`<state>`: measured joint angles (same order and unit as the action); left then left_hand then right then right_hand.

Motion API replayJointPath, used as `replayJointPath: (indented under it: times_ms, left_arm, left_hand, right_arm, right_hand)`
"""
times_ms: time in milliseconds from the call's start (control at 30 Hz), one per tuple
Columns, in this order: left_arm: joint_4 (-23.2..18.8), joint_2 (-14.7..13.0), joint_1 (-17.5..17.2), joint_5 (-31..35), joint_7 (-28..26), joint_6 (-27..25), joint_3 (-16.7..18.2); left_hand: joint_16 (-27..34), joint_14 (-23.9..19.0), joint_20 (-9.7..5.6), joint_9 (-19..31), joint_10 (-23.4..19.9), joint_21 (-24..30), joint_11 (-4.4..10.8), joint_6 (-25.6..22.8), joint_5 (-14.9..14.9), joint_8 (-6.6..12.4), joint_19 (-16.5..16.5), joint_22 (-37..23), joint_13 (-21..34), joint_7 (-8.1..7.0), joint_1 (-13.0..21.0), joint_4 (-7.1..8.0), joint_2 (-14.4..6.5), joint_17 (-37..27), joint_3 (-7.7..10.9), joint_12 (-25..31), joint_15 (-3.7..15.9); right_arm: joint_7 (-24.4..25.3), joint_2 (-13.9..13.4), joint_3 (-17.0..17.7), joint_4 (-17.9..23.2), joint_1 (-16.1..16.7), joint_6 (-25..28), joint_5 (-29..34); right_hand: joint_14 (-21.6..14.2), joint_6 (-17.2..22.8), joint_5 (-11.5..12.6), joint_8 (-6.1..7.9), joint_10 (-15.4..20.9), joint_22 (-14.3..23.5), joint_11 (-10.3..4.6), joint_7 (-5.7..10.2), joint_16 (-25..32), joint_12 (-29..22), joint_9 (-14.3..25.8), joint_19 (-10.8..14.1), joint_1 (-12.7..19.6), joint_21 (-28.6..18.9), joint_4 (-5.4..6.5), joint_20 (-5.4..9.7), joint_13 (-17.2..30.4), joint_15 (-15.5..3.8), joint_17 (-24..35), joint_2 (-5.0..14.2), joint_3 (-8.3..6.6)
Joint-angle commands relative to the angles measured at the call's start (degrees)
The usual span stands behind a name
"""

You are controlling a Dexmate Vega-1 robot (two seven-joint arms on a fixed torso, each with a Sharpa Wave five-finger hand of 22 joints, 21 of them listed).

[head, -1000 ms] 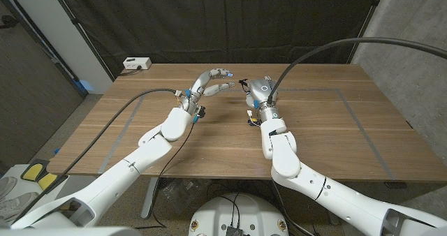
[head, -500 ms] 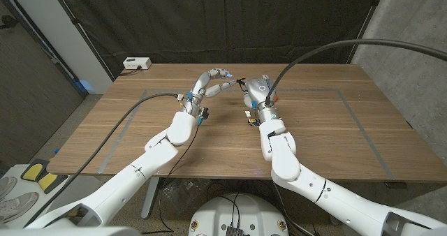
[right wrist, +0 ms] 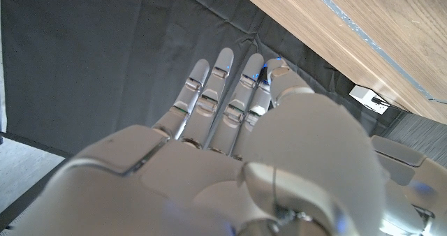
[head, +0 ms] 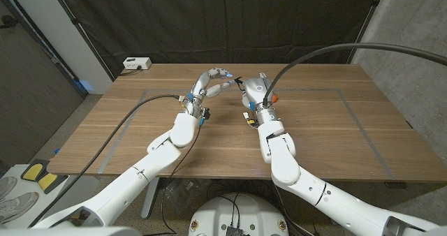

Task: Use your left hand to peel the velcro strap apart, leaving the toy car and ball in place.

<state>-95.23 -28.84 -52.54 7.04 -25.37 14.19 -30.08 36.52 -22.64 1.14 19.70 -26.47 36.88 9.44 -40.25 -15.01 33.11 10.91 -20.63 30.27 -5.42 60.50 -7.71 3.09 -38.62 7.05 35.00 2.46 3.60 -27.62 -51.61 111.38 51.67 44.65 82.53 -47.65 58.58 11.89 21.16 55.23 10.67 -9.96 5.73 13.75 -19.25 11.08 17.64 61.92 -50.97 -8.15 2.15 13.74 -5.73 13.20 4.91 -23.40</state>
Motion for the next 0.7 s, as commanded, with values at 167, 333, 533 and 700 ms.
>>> replayJointPath:
  times_ms: [167, 333, 533, 700]
  left_arm:
    - [-1.45, -1.78, 0.01, 3.73, 0.15, 0.33, -0.86]
    - [-0.98, -0.8, -0.43, 3.7, -1.43, 0.88, -0.48]
    - [-0.47, 0.57, -0.89, 3.88, -3.69, 0.73, -0.01]
    - [-0.97, 0.86, -1.14, 3.64, -3.87, -0.68, 0.12]
  left_hand:
    - [-2.29, 2.89, 1.08, 1.08, 4.3, 0.27, -1.58, 5.31, -0.17, -1.02, -2.66, -0.45, 1.91, 0.88, -3.9, 1.56, 3.19, 0.36, -3.39, 0.36, 4.3]
    - [-2.56, 1.89, 0.64, 1.54, 3.44, 0.71, -0.99, 3.21, -0.76, 0.25, -2.76, -0.69, 2.59, 0.57, -4.48, 2.03, 3.02, 0.54, -4.02, 1.42, 4.85]
    - [-1.5, -2.55, -0.22, 2.66, -1.09, 2.74, 0.09, -2.52, -2.01, 3.77, -0.75, -1.07, 3.68, 0.1, -0.17, 1.37, -1.62, 0.43, -2.18, 4.62, 6.48]
    - [-1.33, -5.64, -0.57, 2.08, -4.26, 4.22, 0.41, -6.66, -1.69, 5.3, 1.16, -1.06, 3.02, 1.16, 1.93, 0.83, -3.16, 1.01, -1.46, 5.92, 7.04]
  right_arm:
    - [0.41, 0.97, 2.01, -0.5, 1.1, -1.91, 0.36]
    - [0.98, 1.06, 2.22, -0.58, 1.29, -2.13, 0.14]
    - [1.52, 0.98, 2.38, -0.47, 1.57, -2.34, -0.11]
    - [2.33, 1.05, 2.41, -0.5, 1.69, -2.42, -0.15]
  right_hand:
    - [-0.66, 4.71, 0.33, 0.24, 0.45, 0.11, -0.38, -0.09, -0.25, 0.03, 0.19, -0.36, 0.16, -0.47, -0.22, 2.99, 0.08, -7.92, 0.11, 0.27, 0.02]
    - [-0.65, 4.73, 0.32, 0.21, 0.32, 0.11, -0.47, -0.07, -0.29, 0.11, 0.19, -0.39, 0.16, -0.5, -0.23, 2.98, 0.08, -7.92, 0.13, 0.27, 0.02]
    - [-0.64, 4.74, 0.32, 0.15, 0.37, 0.12, -0.53, -0.09, -0.33, 0.17, 0.19, -0.43, 0.22, -0.55, -0.28, 2.96, 0.08, -7.95, 0.17, 0.26, 0.03]
    - [-0.68, 4.72, 0.31, 0.09, 0.47, 0.12, -0.33, -0.12, -0.35, 0.16, 0.19, -0.45, 0.2, -0.6, -0.25, 2.98, 0.12, -7.91, 0.21, 0.31, 0.03]
